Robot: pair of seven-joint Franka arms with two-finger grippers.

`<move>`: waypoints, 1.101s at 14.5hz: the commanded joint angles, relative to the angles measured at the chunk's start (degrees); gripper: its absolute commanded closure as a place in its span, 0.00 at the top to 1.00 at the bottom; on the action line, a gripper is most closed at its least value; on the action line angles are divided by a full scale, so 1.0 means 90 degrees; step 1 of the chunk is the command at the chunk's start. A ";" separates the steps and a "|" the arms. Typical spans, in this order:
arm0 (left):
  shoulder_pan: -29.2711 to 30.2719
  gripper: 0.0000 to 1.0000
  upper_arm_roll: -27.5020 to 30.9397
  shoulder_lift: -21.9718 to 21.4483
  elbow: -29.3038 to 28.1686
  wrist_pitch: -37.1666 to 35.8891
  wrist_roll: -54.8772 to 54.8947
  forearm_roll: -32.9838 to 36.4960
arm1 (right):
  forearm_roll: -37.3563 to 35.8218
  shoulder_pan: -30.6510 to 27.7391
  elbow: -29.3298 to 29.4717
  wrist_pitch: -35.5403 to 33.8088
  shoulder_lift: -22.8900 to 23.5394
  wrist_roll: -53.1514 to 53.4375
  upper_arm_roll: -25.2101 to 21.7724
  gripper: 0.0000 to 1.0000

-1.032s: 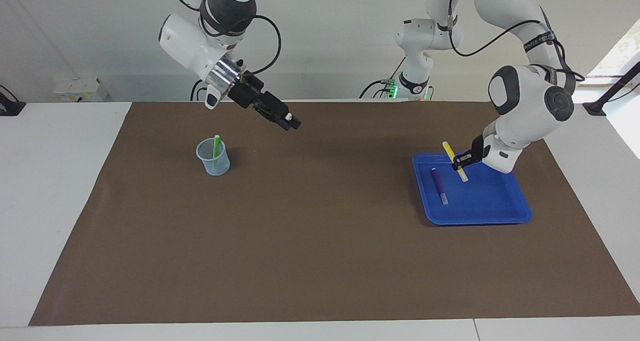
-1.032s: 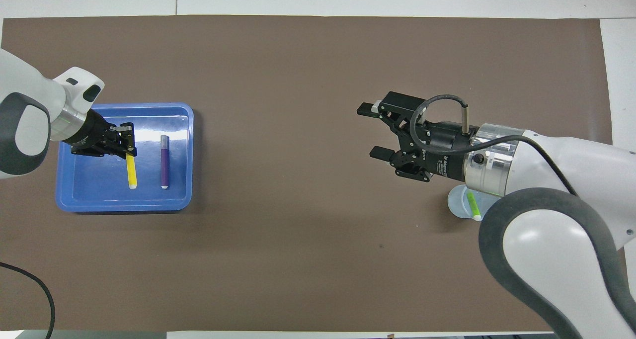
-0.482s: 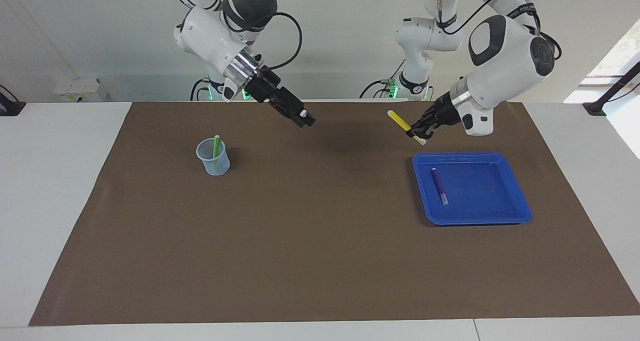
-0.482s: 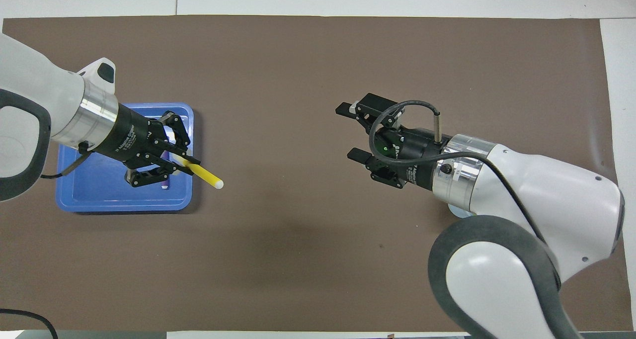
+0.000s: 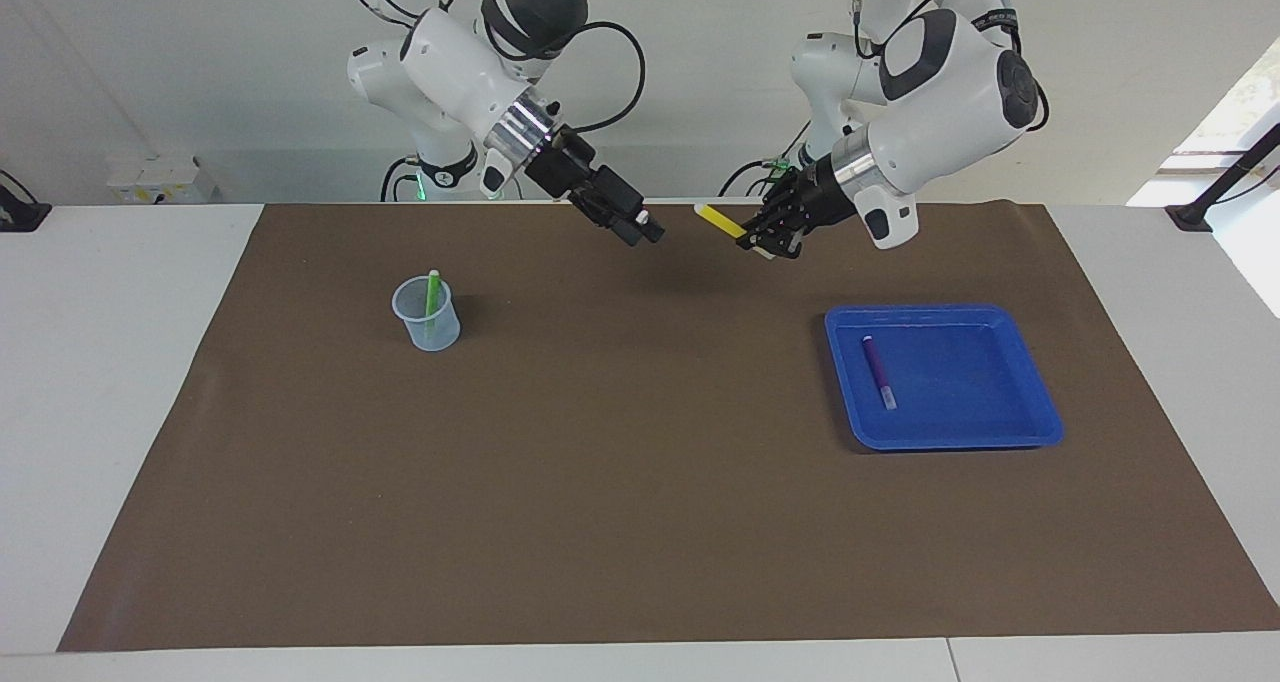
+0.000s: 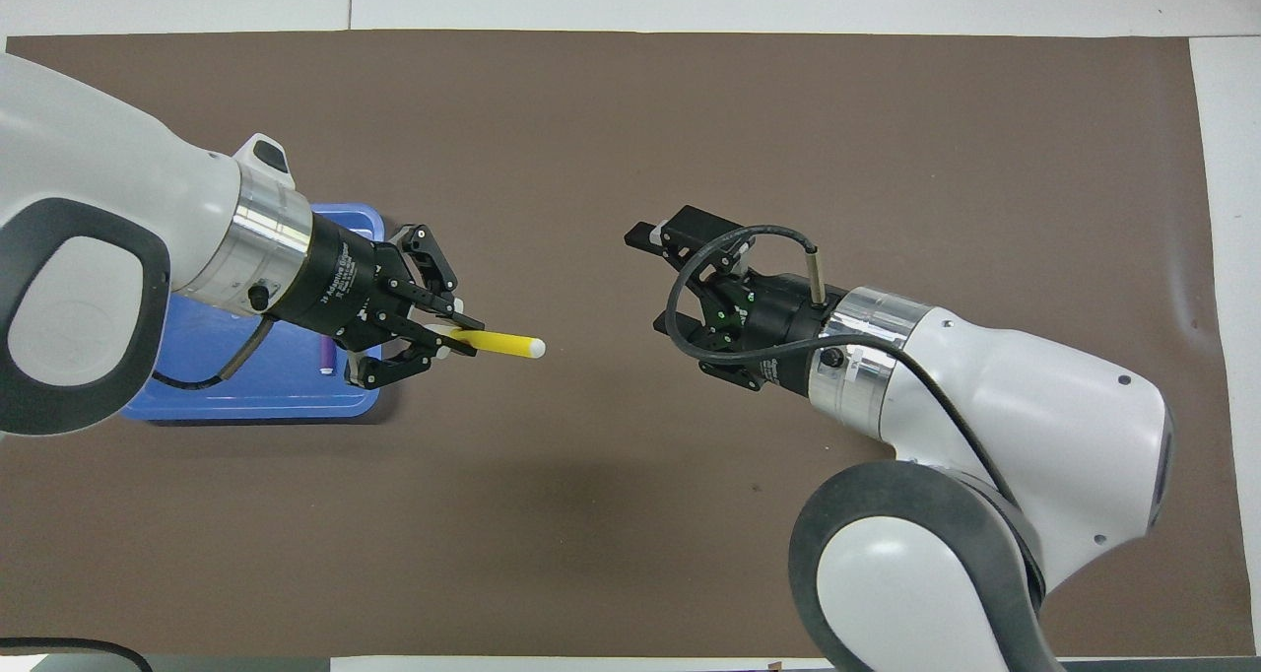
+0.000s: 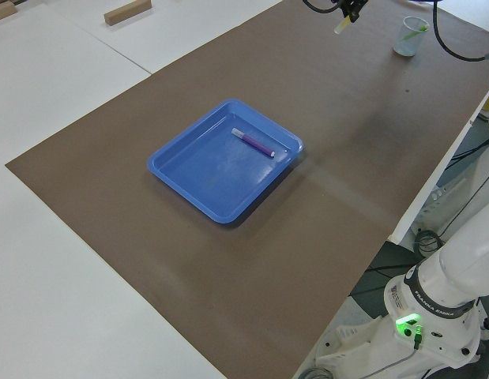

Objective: Transfer and insert pens with both arms
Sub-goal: 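Lift the yellow pen with the left gripper toward the right gripper, then grasp the yellow pen with the right gripper, open the left gripper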

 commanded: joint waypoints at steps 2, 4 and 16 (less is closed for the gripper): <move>-0.0410 0.00 0.0073 -0.0529 -0.0791 0.0717 -0.0132 -0.0453 | -0.0910 -0.0226 0.0639 -0.1552 0.0208 -0.0021 -0.0003 1.00; -0.0430 0.00 0.0073 -0.0627 -0.0977 0.0884 -0.0123 -0.0570 | -0.1108 -0.0168 0.0689 -0.1741 0.0179 0.0038 0.0007 1.00; -0.0518 0.00 0.0054 -0.0764 -0.1222 0.1197 -0.0152 -0.0766 | -0.1342 -0.0021 0.0630 -0.1575 0.0140 0.0106 0.0017 0.85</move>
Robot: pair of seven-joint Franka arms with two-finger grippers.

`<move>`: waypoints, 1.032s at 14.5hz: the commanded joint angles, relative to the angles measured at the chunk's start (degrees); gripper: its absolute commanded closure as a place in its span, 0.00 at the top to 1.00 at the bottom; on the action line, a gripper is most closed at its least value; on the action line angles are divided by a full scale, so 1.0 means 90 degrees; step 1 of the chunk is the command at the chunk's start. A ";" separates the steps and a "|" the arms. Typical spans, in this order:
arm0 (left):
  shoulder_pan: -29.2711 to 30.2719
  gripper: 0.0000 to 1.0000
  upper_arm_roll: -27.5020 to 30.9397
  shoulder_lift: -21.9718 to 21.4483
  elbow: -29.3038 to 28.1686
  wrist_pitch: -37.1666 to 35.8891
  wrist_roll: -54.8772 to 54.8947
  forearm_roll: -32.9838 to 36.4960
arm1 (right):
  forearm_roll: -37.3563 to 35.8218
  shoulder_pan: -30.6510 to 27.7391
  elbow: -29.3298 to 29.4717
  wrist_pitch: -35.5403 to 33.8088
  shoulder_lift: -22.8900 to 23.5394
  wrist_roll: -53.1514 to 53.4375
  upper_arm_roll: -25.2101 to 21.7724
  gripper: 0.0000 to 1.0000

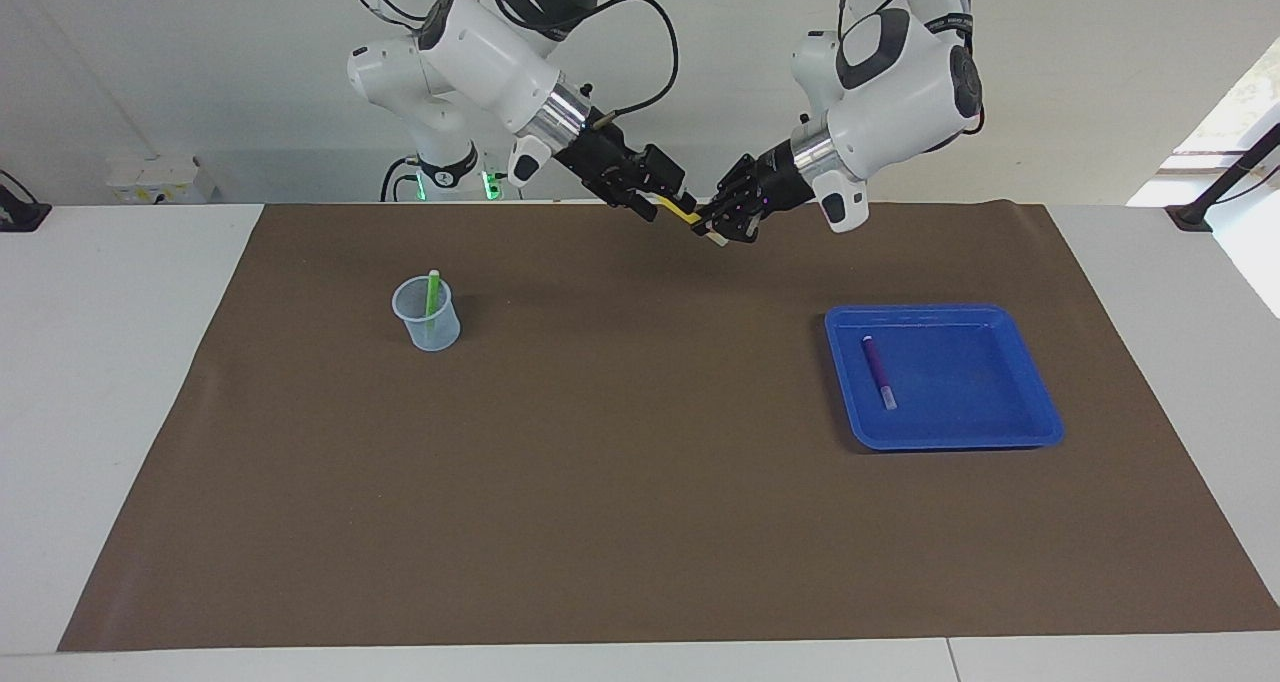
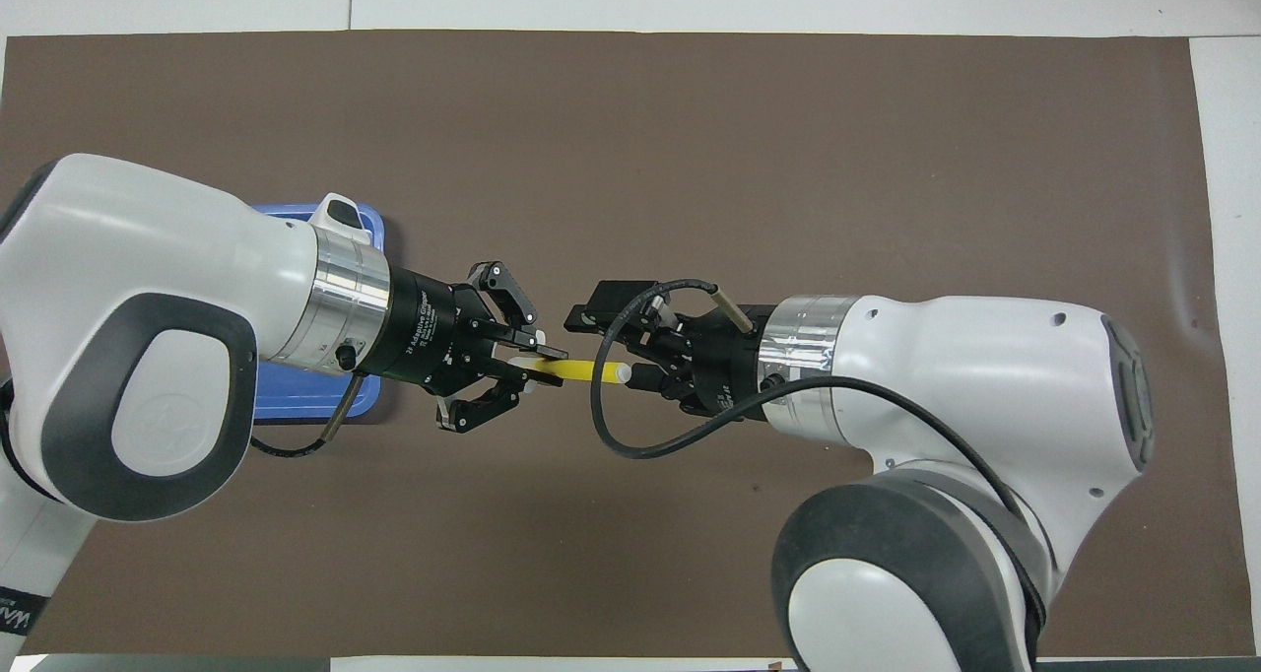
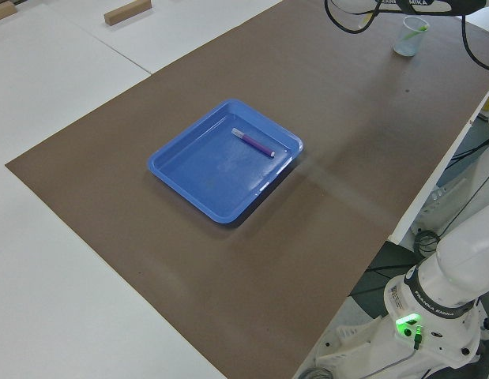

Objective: Transfer and insert pens with both arms
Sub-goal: 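Grasp the yellow pen with the right gripper, open the left gripper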

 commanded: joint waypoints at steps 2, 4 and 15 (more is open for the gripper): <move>-0.0093 0.00 0.0055 -0.0236 -0.0301 0.0266 -0.0100 -0.0146 | -0.0125 0.0004 0.0020 -0.0043 0.0005 0.0179 0.0032 0.85; -0.0093 0.00 0.0055 -0.0236 -0.0301 0.0286 -0.0101 -0.0146 | -0.0125 0.0081 -0.0010 -0.0025 -0.0005 0.0179 0.0022 0.78; -0.0093 0.00 0.0055 -0.0236 -0.0310 0.0344 -0.0101 -0.0176 | -0.0125 0.0014 -0.0039 -0.0024 -0.0024 0.0169 0.0022 0.00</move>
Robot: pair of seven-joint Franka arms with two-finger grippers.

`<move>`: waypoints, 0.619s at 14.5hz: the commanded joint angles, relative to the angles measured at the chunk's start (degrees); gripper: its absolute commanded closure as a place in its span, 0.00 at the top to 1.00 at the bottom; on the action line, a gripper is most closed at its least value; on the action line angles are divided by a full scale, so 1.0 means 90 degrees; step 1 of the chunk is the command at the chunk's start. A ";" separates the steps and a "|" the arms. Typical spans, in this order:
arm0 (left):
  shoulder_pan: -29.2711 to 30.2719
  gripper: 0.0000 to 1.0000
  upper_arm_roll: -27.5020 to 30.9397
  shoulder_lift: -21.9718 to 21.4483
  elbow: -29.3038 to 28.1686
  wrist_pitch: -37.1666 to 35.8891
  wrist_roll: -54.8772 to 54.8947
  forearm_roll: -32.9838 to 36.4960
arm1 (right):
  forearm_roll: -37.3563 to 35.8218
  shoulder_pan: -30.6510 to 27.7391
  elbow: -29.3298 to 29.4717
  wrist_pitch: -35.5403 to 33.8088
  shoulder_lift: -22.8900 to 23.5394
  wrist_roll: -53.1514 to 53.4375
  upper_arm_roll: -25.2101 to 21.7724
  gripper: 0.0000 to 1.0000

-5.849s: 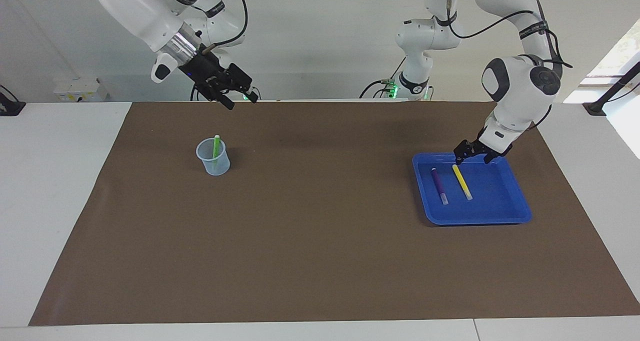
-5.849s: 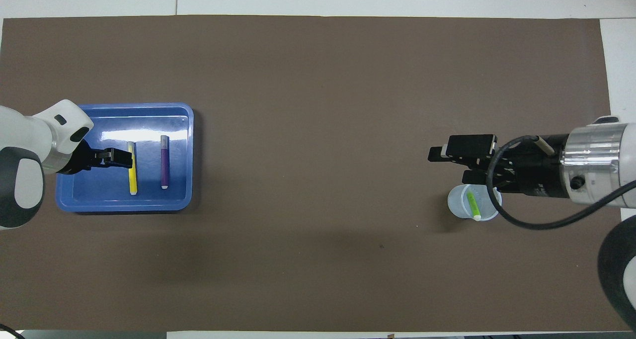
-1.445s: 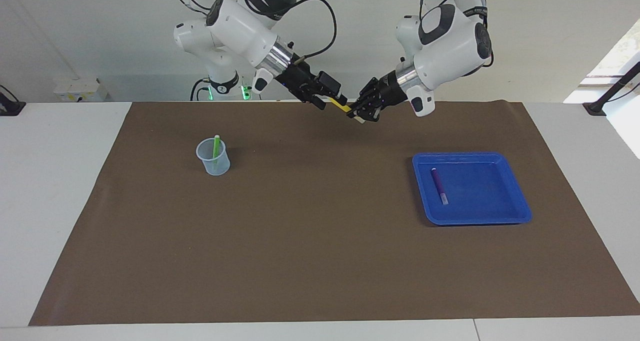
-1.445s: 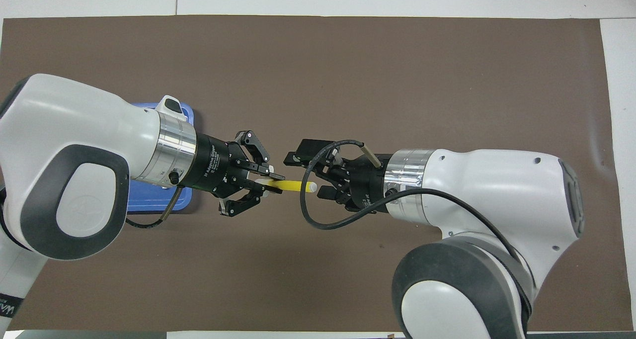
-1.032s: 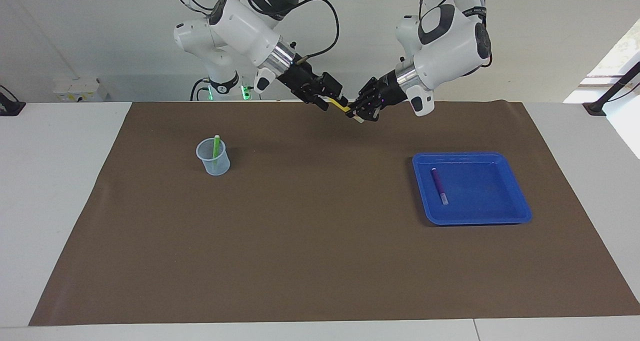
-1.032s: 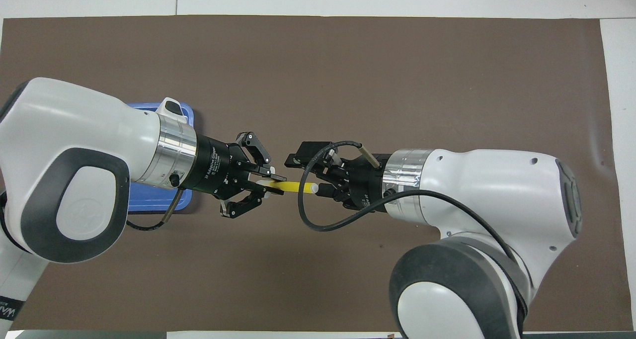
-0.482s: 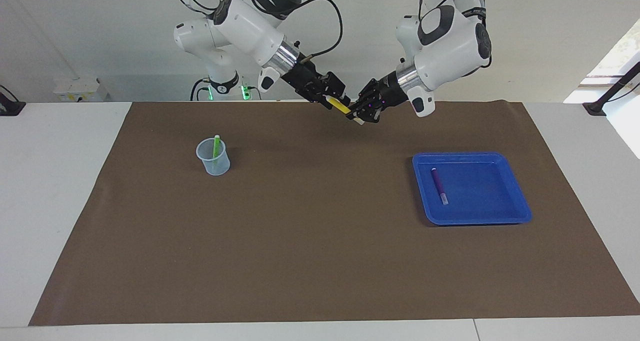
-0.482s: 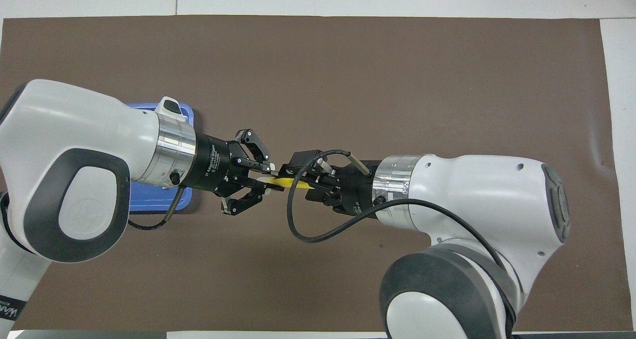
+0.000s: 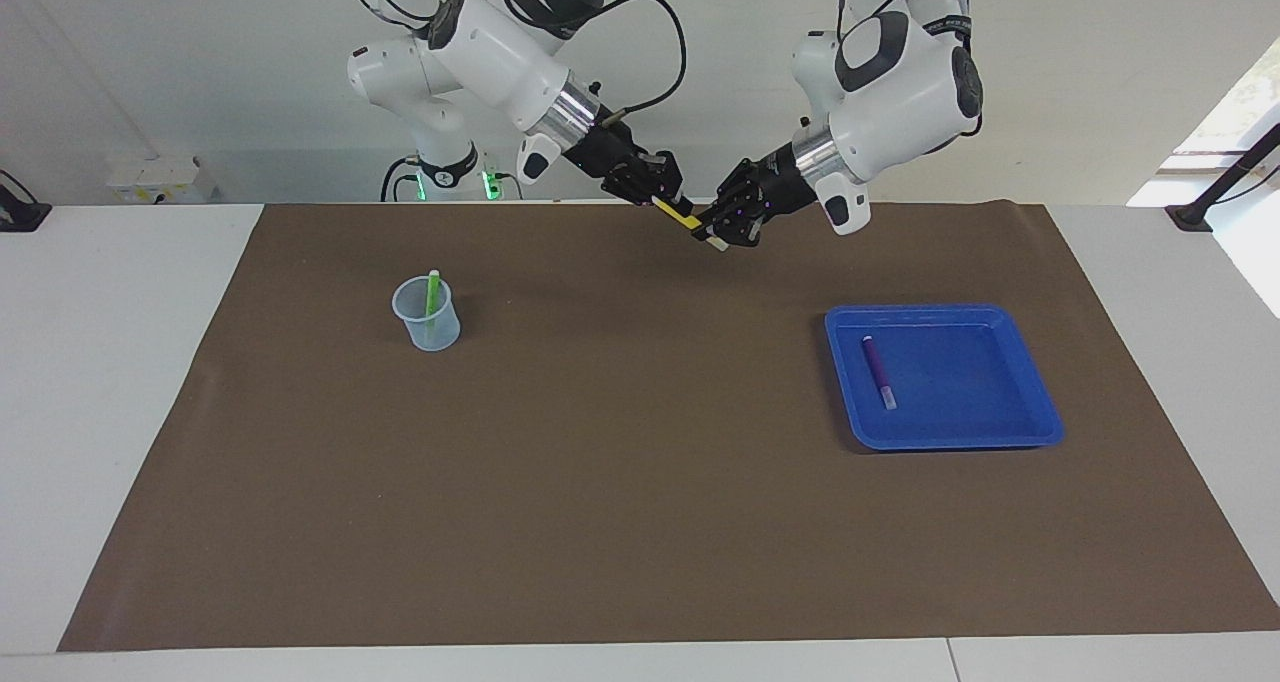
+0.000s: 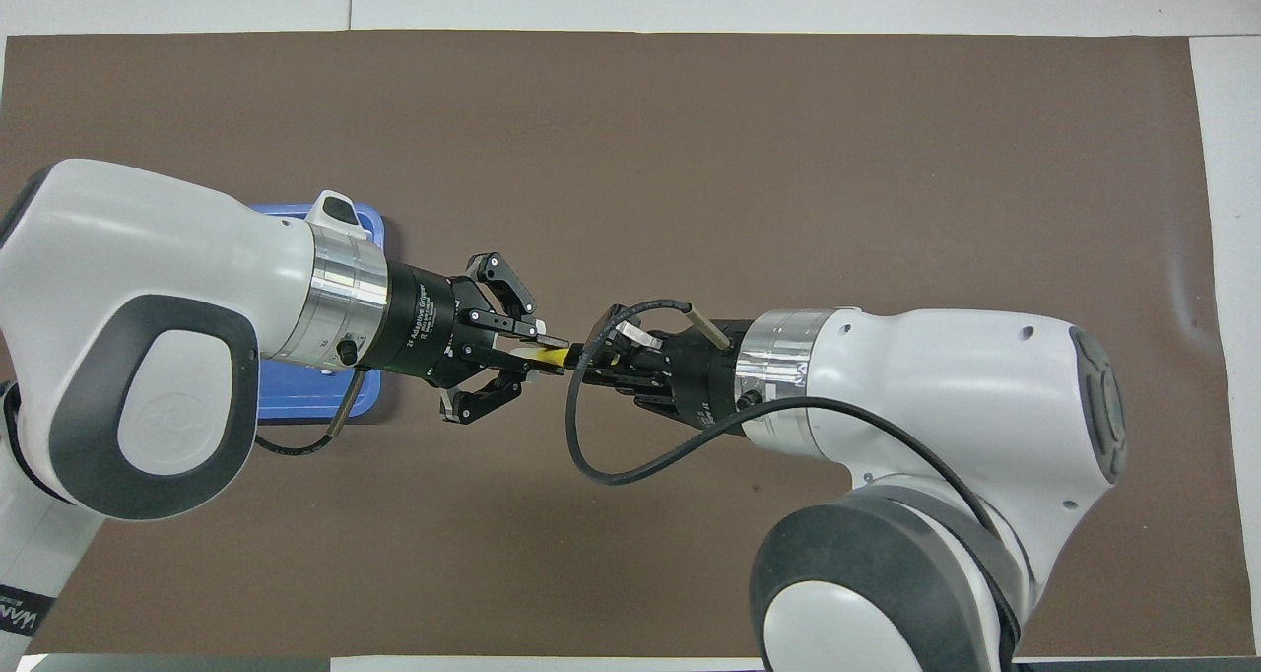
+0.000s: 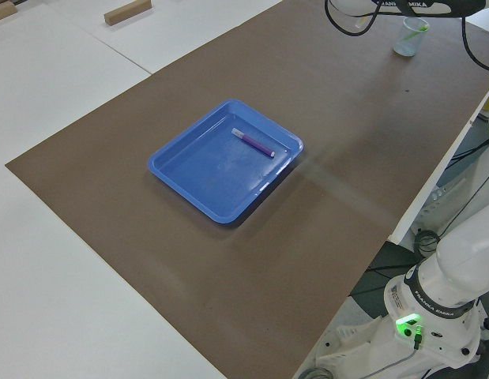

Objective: Transfer and insert pens with both arms
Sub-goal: 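Grasp the yellow pen with the right gripper, open the left gripper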

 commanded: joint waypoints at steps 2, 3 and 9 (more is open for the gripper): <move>-0.0091 0.00 0.0056 -0.0234 -0.0257 0.0166 -0.0009 -0.0116 | -0.0123 -0.0089 -0.0031 -0.0027 -0.0028 0.0157 0.0018 0.00; -0.0101 0.99 0.0056 -0.0234 -0.0247 0.0185 -0.0009 -0.0106 | -0.0123 -0.0099 -0.0031 -0.0036 -0.0028 0.0157 0.0018 0.00; -0.0014 1.00 0.0086 -0.0264 -0.0247 0.0166 0.0312 -0.0009 | -0.0190 -0.0284 -0.0119 -0.0406 -0.0067 0.0050 -0.0011 0.00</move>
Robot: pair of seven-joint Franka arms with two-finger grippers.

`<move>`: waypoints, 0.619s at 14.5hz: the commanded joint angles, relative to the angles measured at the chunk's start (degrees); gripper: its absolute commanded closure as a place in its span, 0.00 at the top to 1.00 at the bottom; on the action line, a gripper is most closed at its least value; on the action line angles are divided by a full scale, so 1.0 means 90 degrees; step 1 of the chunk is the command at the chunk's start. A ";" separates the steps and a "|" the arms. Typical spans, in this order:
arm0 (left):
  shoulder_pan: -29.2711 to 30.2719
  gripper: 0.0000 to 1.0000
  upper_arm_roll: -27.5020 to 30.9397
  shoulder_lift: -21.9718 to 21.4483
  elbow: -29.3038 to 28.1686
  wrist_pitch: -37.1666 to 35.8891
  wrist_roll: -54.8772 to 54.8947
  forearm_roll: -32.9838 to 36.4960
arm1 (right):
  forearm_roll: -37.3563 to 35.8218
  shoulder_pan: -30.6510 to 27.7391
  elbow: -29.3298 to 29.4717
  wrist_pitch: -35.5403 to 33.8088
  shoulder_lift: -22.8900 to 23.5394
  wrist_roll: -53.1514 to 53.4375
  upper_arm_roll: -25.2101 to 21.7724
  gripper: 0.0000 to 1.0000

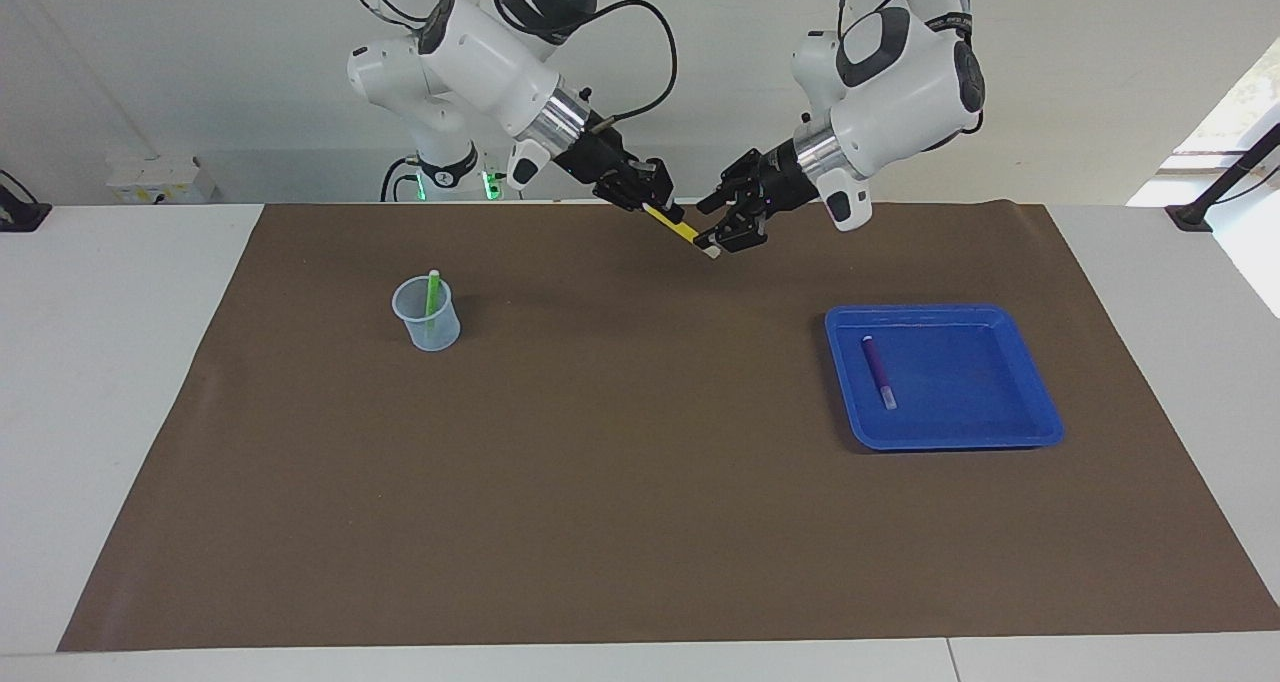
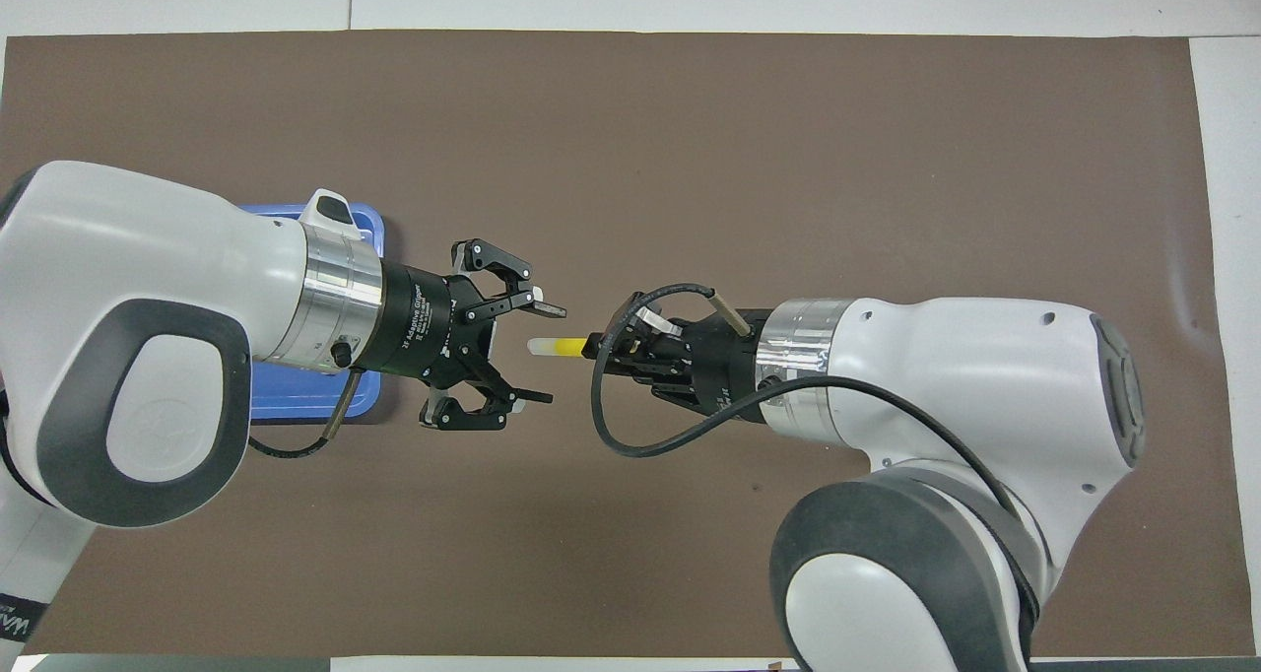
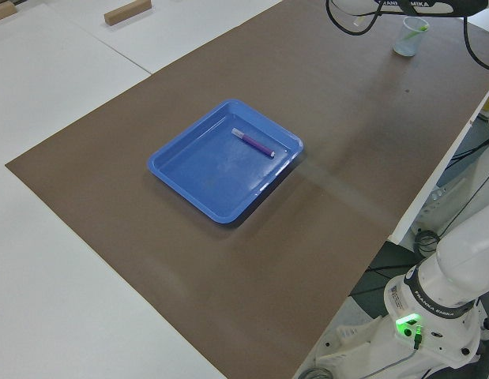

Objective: Transfer and insert pens with both arms
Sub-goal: 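Insert the yellow pen into the clear cup with the right gripper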

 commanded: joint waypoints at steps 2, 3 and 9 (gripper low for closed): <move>0.0213 1.00 0.0081 -0.0195 -0.0295 0.0117 0.0867 0.0081 | -0.0631 -0.0405 -0.0038 -0.0678 -0.0148 -0.0106 0.0021 0.00; 0.0349 1.00 0.0081 -0.0204 -0.0324 0.0059 0.1063 0.0285 | -0.0827 -0.0532 0.0000 -0.0923 -0.0187 -0.0194 0.0021 0.00; 0.1169 1.00 0.0081 -0.0146 -0.0383 -0.0664 0.3735 0.1856 | -0.2642 -0.1420 0.0108 -0.2593 -0.0480 -0.1502 -0.0018 0.00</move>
